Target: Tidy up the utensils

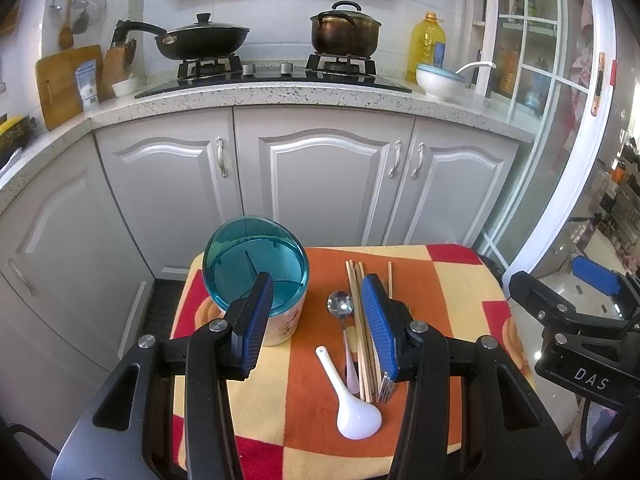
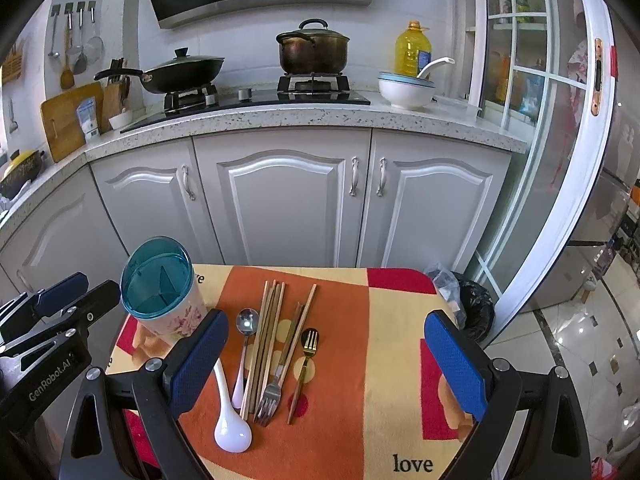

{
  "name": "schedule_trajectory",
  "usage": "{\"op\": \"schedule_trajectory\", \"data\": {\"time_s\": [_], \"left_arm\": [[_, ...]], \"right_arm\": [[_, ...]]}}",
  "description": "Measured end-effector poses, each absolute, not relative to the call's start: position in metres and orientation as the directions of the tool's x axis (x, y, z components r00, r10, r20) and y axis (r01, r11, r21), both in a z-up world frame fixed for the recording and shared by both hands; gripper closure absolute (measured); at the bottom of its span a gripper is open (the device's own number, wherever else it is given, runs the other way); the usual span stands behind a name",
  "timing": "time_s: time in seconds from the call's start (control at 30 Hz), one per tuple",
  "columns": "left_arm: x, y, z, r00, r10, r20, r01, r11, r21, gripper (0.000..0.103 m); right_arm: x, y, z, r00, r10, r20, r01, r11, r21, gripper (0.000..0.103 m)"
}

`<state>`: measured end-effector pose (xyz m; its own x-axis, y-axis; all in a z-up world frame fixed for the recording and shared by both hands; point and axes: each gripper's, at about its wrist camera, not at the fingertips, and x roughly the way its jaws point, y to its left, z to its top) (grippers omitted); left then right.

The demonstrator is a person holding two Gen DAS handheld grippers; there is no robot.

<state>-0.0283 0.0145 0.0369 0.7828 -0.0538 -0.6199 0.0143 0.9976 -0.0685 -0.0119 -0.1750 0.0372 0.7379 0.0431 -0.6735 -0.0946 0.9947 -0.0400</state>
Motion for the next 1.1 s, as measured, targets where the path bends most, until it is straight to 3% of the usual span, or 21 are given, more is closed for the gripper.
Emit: {"op": "schedule_trajectory", "data": {"time_s": [1.1], "left_arm": [[-0.0262,0.0110,0.0380,0.772,-0.053,-0.633,0.020,0.998,-0.059,0.057]], "right_arm": [[-0.0093,-0.1762,0.0371,0.731,0.044,-0.681,-0.098,0.994,-0.042,0.005]]}}
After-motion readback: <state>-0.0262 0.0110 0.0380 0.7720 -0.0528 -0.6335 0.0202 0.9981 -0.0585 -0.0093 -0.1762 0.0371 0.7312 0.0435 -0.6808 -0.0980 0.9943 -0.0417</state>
